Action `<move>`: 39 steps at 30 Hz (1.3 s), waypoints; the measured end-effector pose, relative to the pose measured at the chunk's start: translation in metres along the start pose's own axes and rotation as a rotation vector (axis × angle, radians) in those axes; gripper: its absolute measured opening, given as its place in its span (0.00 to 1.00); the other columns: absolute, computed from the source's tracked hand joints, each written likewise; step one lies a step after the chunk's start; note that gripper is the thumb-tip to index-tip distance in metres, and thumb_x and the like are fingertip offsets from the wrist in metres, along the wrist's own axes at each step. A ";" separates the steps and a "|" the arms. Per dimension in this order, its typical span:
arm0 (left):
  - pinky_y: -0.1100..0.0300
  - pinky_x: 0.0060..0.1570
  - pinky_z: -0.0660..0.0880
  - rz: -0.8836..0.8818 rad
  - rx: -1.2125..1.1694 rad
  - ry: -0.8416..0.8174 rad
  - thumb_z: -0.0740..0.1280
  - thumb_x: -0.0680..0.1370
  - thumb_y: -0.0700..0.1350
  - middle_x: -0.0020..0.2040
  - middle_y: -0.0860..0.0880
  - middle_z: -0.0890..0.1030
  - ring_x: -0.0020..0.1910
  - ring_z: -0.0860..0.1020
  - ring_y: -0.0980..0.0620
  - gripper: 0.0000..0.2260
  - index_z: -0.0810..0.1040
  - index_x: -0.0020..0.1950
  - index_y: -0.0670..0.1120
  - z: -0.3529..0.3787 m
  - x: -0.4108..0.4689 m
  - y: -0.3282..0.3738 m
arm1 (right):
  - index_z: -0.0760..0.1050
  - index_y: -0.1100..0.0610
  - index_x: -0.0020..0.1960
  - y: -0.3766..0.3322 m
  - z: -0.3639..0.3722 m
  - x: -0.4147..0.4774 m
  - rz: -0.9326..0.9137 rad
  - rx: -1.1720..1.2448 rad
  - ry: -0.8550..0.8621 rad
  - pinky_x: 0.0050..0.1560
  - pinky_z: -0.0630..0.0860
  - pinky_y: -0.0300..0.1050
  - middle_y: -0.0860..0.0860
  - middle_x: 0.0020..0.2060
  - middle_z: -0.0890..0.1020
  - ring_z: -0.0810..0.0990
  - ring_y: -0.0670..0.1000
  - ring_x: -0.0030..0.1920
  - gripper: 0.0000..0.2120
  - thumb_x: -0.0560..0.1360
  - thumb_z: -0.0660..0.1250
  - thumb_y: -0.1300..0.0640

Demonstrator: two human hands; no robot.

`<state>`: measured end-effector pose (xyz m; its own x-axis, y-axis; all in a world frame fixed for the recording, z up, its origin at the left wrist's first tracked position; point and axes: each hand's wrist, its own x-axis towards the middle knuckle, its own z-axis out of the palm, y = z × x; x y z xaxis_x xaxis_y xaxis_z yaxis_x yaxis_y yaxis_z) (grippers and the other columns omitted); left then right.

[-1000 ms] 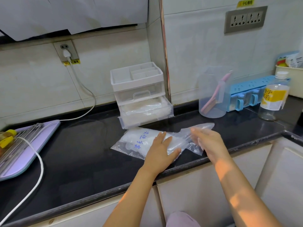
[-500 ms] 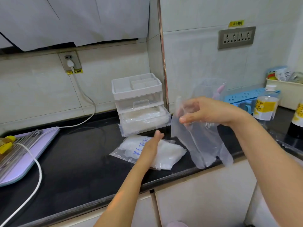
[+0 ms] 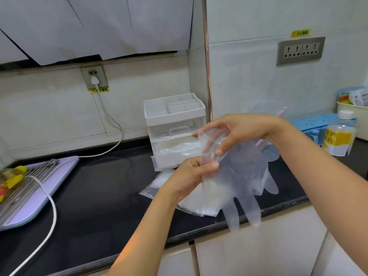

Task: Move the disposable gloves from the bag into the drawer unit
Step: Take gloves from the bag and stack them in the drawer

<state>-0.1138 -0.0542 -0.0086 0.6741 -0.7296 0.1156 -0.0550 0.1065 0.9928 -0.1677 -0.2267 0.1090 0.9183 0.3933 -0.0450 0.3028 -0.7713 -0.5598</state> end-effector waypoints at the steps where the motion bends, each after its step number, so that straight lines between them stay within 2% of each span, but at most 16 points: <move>1: 0.54 0.53 0.72 -0.001 -0.003 0.038 0.74 0.70 0.44 0.40 0.46 0.79 0.44 0.78 0.49 0.04 0.81 0.39 0.46 -0.004 0.000 0.000 | 0.73 0.46 0.65 0.004 -0.001 0.005 0.023 -0.019 0.054 0.59 0.72 0.39 0.45 0.48 0.85 0.81 0.43 0.52 0.25 0.70 0.74 0.53; 3: 0.55 0.53 0.74 -0.009 -0.019 0.105 0.72 0.71 0.40 0.38 0.48 0.79 0.42 0.81 0.51 0.09 0.76 0.33 0.48 -0.013 0.000 0.005 | 0.80 0.53 0.54 0.013 -0.003 0.014 0.060 -0.022 0.171 0.45 0.75 0.46 0.47 0.36 0.83 0.80 0.50 0.38 0.18 0.67 0.75 0.46; 5: 0.57 0.51 0.76 -0.029 0.027 0.148 0.69 0.74 0.38 0.40 0.47 0.82 0.43 0.83 0.50 0.11 0.71 0.34 0.47 -0.026 0.000 0.014 | 0.81 0.57 0.44 0.021 -0.003 0.026 0.094 0.000 0.261 0.33 0.67 0.40 0.43 0.25 0.75 0.70 0.44 0.26 0.15 0.67 0.76 0.46; 9: 0.65 0.35 0.75 -0.035 0.227 0.231 0.69 0.75 0.37 0.33 0.50 0.80 0.34 0.78 0.54 0.08 0.72 0.38 0.43 -0.053 0.007 0.043 | 0.80 0.55 0.37 0.028 -0.001 0.056 0.067 0.132 0.312 0.37 0.70 0.37 0.44 0.28 0.77 0.74 0.43 0.30 0.09 0.70 0.75 0.51; 11: 0.68 0.34 0.75 -0.042 0.350 0.349 0.70 0.75 0.39 0.39 0.47 0.81 0.37 0.78 0.53 0.05 0.78 0.46 0.37 -0.069 0.015 0.064 | 0.76 0.54 0.34 0.029 0.000 0.074 0.039 0.239 0.350 0.32 0.70 0.36 0.46 0.26 0.75 0.71 0.44 0.27 0.11 0.73 0.72 0.54; 13: 0.69 0.33 0.75 -0.028 0.466 0.524 0.72 0.74 0.40 0.48 0.42 0.82 0.40 0.78 0.51 0.14 0.78 0.56 0.37 -0.090 0.027 0.083 | 0.72 0.54 0.32 0.033 0.001 0.094 0.048 0.331 0.427 0.26 0.68 0.34 0.47 0.26 0.73 0.69 0.43 0.25 0.14 0.75 0.70 0.56; 16: 0.67 0.41 0.71 0.104 0.822 0.870 0.73 0.73 0.42 0.56 0.46 0.76 0.50 0.74 0.52 0.19 0.73 0.62 0.42 -0.110 0.044 0.102 | 0.73 0.58 0.39 0.040 0.006 0.121 0.134 0.411 0.577 0.27 0.68 0.34 0.50 0.30 0.73 0.70 0.46 0.28 0.10 0.77 0.67 0.55; 18: 0.64 0.51 0.69 0.300 0.973 0.961 0.70 0.75 0.40 0.56 0.48 0.75 0.53 0.73 0.53 0.16 0.73 0.62 0.44 -0.107 0.051 0.102 | 0.73 0.59 0.41 0.048 0.012 0.137 0.194 0.464 0.640 0.26 0.69 0.34 0.52 0.33 0.74 0.71 0.47 0.30 0.08 0.77 0.67 0.56; 21: 0.66 0.45 0.72 0.352 1.014 0.800 0.67 0.76 0.39 0.45 0.53 0.77 0.43 0.75 0.57 0.07 0.77 0.52 0.48 -0.087 0.060 0.086 | 0.71 0.58 0.35 0.064 0.022 0.151 0.283 0.474 0.675 0.25 0.69 0.34 0.52 0.30 0.73 0.72 0.48 0.28 0.12 0.77 0.65 0.59; 23: 0.69 0.37 0.70 0.221 1.067 0.653 0.65 0.75 0.38 0.38 0.56 0.77 0.38 0.75 0.58 0.06 0.80 0.47 0.48 -0.077 0.071 0.066 | 0.69 0.57 0.32 0.072 0.028 0.155 0.348 0.388 0.662 0.28 0.69 0.38 0.52 0.27 0.73 0.72 0.49 0.28 0.15 0.77 0.65 0.59; 25: 0.64 0.39 0.72 0.067 1.094 0.570 0.64 0.75 0.37 0.36 0.55 0.76 0.39 0.75 0.54 0.07 0.81 0.46 0.46 -0.077 0.084 0.047 | 0.69 0.58 0.31 0.078 0.032 0.158 0.400 0.276 0.649 0.29 0.69 0.40 0.53 0.27 0.74 0.73 0.49 0.27 0.16 0.77 0.65 0.57; 28: 0.56 0.46 0.75 -0.166 1.151 0.504 0.65 0.75 0.38 0.39 0.47 0.78 0.41 0.76 0.48 0.05 0.80 0.43 0.45 -0.088 0.104 0.031 | 0.68 0.56 0.33 0.084 0.035 0.162 0.437 0.174 0.642 0.30 0.70 0.41 0.53 0.32 0.76 0.74 0.49 0.27 0.15 0.77 0.65 0.55; 31: 0.54 0.54 0.76 -0.375 1.220 0.407 0.69 0.75 0.42 0.50 0.45 0.81 0.51 0.79 0.46 0.09 0.80 0.53 0.40 -0.096 0.114 0.024 | 0.65 0.56 0.33 0.086 0.037 0.165 0.455 0.053 0.594 0.36 0.73 0.44 0.53 0.34 0.75 0.76 0.54 0.35 0.16 0.77 0.65 0.56; 34: 0.53 0.59 0.75 -0.426 1.237 0.328 0.71 0.74 0.45 0.54 0.46 0.81 0.56 0.78 0.46 0.14 0.80 0.57 0.40 -0.103 0.119 0.020 | 0.66 0.57 0.34 0.085 0.036 0.169 0.472 -0.111 0.552 0.39 0.69 0.44 0.51 0.32 0.71 0.75 0.56 0.41 0.14 0.77 0.65 0.58; 36: 0.54 0.59 0.75 -0.447 1.238 0.288 0.71 0.74 0.45 0.56 0.44 0.81 0.56 0.78 0.46 0.14 0.81 0.57 0.40 -0.106 0.120 0.020 | 0.73 0.60 0.44 0.082 0.035 0.167 0.484 -0.205 0.544 0.41 0.69 0.45 0.53 0.39 0.75 0.77 0.57 0.46 0.06 0.77 0.66 0.57; 39: 0.58 0.55 0.74 -0.453 1.222 0.246 0.70 0.75 0.44 0.57 0.46 0.81 0.57 0.78 0.48 0.14 0.80 0.59 0.43 -0.110 0.120 0.020 | 0.75 0.61 0.54 0.076 0.033 0.162 0.433 -0.322 0.690 0.42 0.70 0.45 0.54 0.48 0.78 0.78 0.55 0.50 0.11 0.75 0.69 0.55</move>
<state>0.0472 -0.0649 0.0215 0.9161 -0.3852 -0.1113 -0.3275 -0.8790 0.3466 -0.0044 -0.2047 0.0319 0.8869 -0.2774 0.3693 -0.1471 -0.9276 -0.3435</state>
